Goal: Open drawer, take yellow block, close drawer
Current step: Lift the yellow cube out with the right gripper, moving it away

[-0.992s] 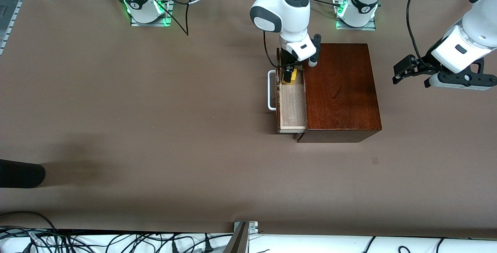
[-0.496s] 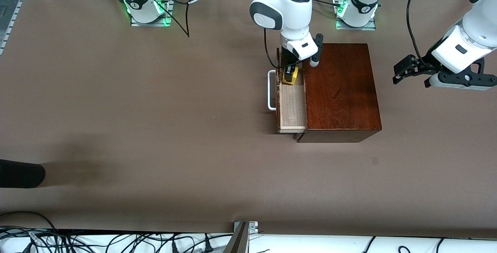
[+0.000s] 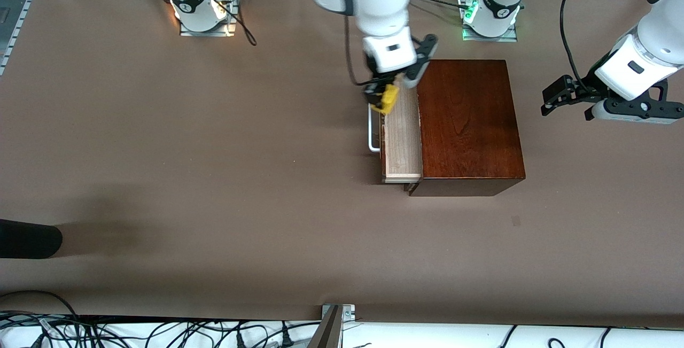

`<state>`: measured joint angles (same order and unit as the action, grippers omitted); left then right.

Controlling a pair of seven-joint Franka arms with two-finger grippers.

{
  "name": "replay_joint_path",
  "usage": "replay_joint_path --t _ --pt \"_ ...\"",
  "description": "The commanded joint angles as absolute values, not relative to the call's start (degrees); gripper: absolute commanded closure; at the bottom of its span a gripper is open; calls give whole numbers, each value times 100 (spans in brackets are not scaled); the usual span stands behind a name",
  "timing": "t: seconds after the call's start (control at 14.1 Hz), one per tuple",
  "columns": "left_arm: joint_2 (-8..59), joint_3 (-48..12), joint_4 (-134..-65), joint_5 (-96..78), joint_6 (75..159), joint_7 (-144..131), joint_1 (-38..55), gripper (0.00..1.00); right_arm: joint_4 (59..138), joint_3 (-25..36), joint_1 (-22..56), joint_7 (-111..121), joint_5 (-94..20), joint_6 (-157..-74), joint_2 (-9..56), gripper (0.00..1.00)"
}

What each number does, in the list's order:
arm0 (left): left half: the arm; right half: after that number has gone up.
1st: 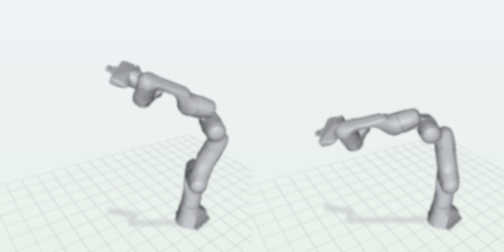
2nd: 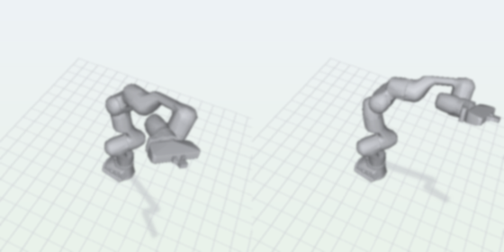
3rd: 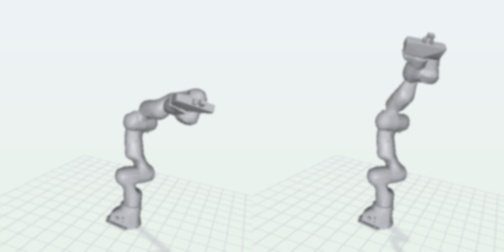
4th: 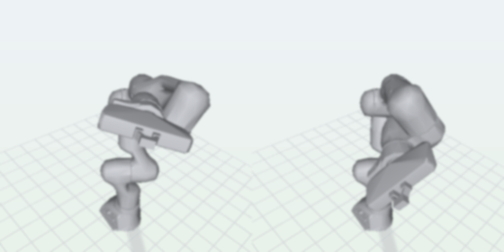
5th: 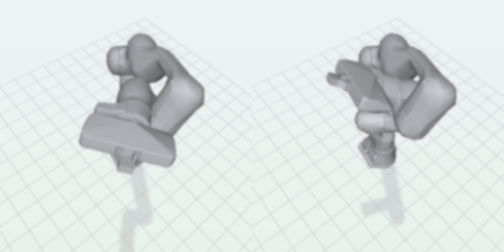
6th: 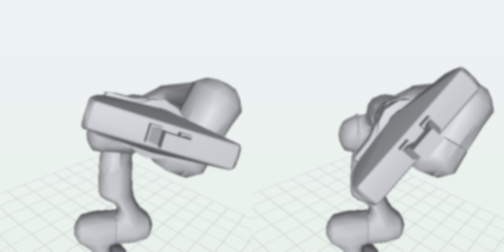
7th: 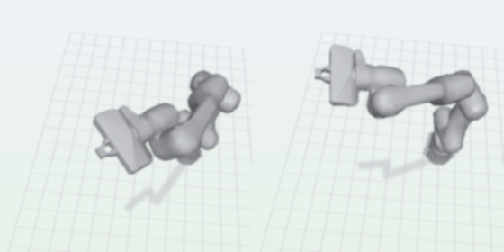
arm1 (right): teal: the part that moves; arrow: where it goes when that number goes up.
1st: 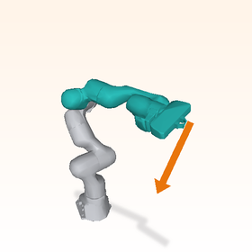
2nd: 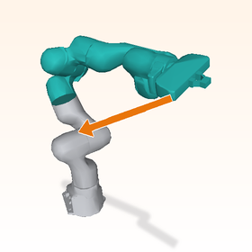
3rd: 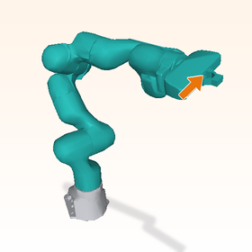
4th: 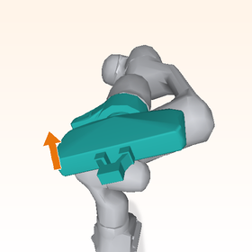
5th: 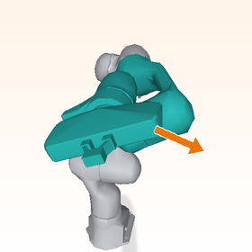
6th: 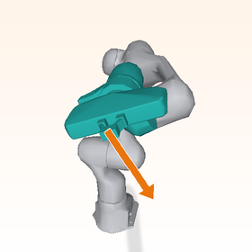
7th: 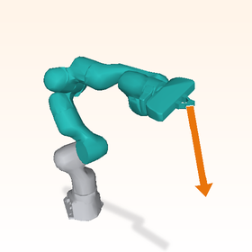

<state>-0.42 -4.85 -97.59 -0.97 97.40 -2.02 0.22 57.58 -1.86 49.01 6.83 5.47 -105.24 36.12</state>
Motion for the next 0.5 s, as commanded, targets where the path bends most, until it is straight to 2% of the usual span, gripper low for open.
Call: replay_joint_path --t 0.0,0.21,0.42 --pt "-70 -510 -9686 -158 9615 -211 26 0 5967 -299 4141 694 316 -10108 2947 100" --pt "-70 -606 -9642 -290 9256 -36 140 0 6887 -325 3009 738 -86 -10090 2156 100" --pt "26 -1097 -9510 -501 8983 613 298 0 7740 -273 2261 1001 -202 -9870 1487 100"
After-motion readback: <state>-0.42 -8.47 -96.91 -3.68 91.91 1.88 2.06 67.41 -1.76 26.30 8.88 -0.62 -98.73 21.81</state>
